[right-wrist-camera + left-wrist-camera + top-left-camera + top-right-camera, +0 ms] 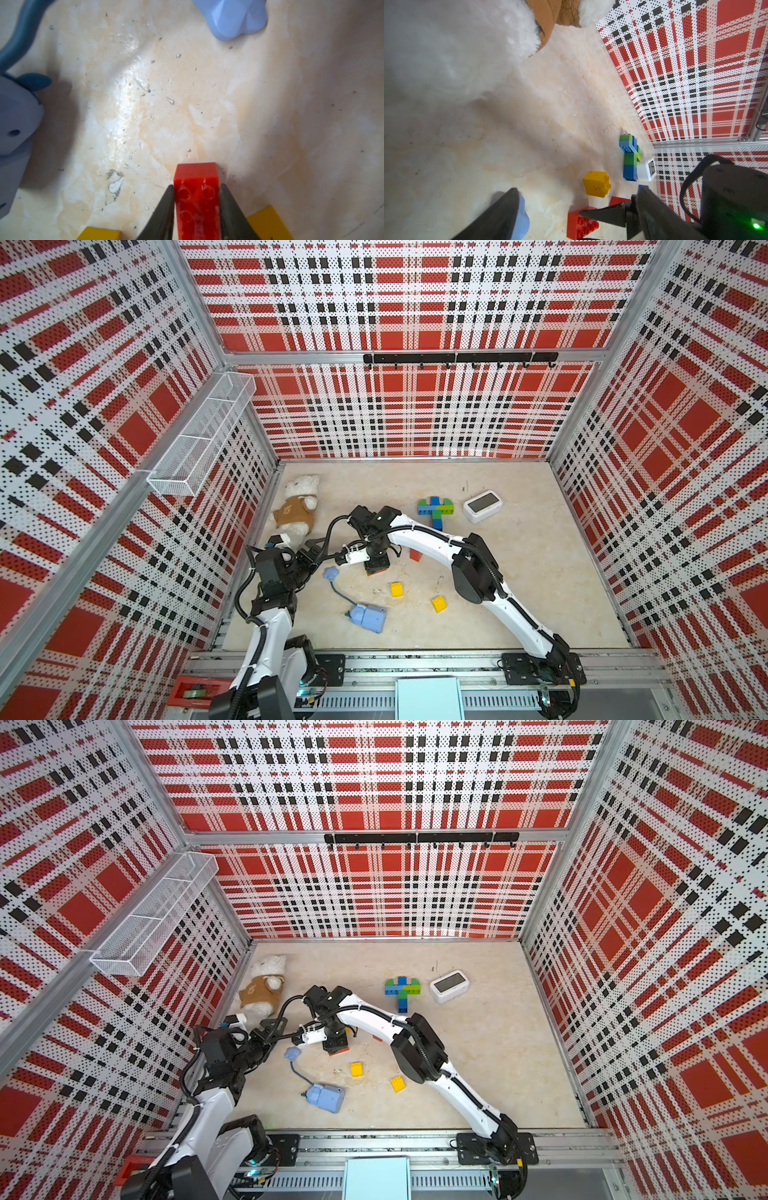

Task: Assemble a fork with lego
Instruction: Pick up the lego brick from the center of the board.

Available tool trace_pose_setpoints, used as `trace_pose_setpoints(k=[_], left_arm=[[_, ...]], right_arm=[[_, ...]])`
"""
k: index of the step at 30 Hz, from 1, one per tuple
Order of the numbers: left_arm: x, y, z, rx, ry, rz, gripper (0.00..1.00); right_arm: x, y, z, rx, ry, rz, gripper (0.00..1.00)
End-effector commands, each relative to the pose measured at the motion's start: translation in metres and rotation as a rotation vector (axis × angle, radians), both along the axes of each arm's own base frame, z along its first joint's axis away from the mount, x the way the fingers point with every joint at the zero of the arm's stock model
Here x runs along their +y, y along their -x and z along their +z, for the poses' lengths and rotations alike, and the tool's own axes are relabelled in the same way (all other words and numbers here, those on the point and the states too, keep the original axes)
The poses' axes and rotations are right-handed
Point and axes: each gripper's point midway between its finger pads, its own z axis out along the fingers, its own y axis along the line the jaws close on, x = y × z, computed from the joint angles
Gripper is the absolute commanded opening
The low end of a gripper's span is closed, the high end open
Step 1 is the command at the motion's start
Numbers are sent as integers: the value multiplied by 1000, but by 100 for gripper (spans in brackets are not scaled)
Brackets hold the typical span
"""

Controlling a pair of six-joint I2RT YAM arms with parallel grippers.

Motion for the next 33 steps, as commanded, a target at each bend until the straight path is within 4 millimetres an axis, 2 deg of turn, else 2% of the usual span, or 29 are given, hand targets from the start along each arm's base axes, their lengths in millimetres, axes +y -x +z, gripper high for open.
trace_pose_setpoints(k=[1,4,6,15,19,22,25,27,30,33], left_arm=[[0,-1,5,-25,1,-4,91],[0,-1,4,-25,1,-4,91],[0,-1,5,-25,0,-4,91],[0,0,4,-27,0,-5,91],[0,0,5,-28,0,-4,91],[1,-1,8,-34,-3,2,91],[2,-1,17,-49,-14,8,91],[3,-1,20,-53,-26,10,91],[-9,-6,25,-61,-57,-32,92],[-44,-11,27,-65,-121,-126,92]], right_arm=[[0,0,-11,-5,30,9,35],[-2,-2,-13,-12,41,2,43],[-2,-2,-12,-13,39,0,43],[-1,-4,-12,-18,40,-14,31],[3,-4,-3,-20,12,-20,28],[15,-3,26,-16,-77,-38,27],[30,-1,76,-19,-226,-79,27],[31,-1,111,-37,-330,-127,23],[15,2,147,-60,-425,-213,19],[-20,6,160,-47,-447,-333,17]])
